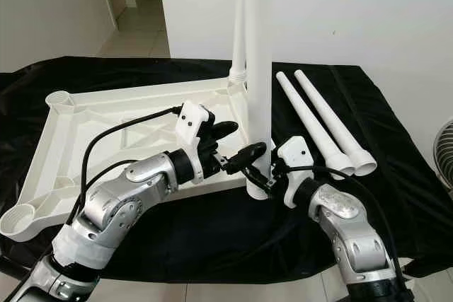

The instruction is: Building children table

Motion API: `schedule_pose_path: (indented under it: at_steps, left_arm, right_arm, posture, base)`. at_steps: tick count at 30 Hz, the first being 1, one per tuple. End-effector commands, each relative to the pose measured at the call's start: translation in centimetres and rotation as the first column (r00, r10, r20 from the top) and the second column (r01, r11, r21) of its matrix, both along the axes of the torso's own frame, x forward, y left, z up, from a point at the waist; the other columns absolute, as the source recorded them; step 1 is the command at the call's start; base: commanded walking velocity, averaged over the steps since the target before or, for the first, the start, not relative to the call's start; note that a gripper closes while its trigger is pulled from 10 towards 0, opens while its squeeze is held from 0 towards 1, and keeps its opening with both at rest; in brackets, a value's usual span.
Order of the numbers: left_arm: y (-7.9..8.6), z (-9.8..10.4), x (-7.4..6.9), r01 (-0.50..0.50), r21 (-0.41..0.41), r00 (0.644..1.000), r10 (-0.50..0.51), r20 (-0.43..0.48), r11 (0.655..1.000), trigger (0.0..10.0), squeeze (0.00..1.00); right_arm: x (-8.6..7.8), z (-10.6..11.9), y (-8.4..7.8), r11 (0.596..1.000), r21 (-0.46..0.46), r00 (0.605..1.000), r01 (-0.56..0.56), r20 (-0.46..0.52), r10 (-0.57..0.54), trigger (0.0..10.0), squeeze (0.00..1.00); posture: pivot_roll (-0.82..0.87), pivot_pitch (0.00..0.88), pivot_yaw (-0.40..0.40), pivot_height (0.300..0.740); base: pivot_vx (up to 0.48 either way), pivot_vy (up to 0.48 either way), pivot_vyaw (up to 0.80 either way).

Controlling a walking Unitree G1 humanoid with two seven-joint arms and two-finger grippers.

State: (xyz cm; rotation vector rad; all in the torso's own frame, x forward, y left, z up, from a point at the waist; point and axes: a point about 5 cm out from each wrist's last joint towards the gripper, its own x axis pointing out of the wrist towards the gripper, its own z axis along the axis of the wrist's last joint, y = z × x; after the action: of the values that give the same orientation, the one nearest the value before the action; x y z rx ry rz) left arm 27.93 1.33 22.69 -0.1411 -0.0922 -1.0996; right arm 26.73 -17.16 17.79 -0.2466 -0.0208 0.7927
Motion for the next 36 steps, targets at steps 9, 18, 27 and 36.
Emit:
schedule_pose_path:
  at_steps: [9, 18, 27, 36]
  left_arm:
    - [0.3, 3.2, -0.9, 0.305, -0.051, 0.950, -0.300, 0.089, 0.951, 10.0, 0.00]
    - [0.3, 4.2, -0.8, 0.313, -0.096, 0.949, -0.306, 0.080, 0.945, 10.0, 0.00]
    - [0.3, 3.9, -0.9, 0.339, -0.087, 0.941, -0.337, 0.042, 0.937, 0.0, 0.00]
    - [0.3, 3.9, -1.4, 0.382, -0.067, 0.924, -0.380, 0.050, 0.922, 0.0, 0.00]
  right_arm:
    - [-0.6, -0.8, 0.4, 0.998, -0.015, 0.996, -0.067, -0.052, 0.066, 10.0, 0.00]
    - [-1.3, -1.4, 0.8, 0.995, -0.013, 0.991, -0.103, -0.085, 0.102, 10.0, 0.00]
    - [-1.3, -1.4, 0.9, 0.994, -0.023, 0.991, -0.109, -0.076, 0.107, 10.0, 0.00]
    - [-1.1, -1.2, 1.0, 0.993, -0.024, 0.991, -0.112, -0.080, 0.110, 10.0, 0.00]
  posture:
    - [-0.04, 0.045, 0.052, 0.740]
    - [-0.04, 0.041, 0.052, 0.740]
    - [-0.05, 0.034, 0.055, 0.740]
    - [-0.05, 0.028, 0.056, 0.740]
  base:
    - [0.000, 0.000, 0.00]
    - [0.000, 0.000, 0.00]
    - [0.000, 0.000, 0.00]
    - [0.000, 0.000, 0.00]
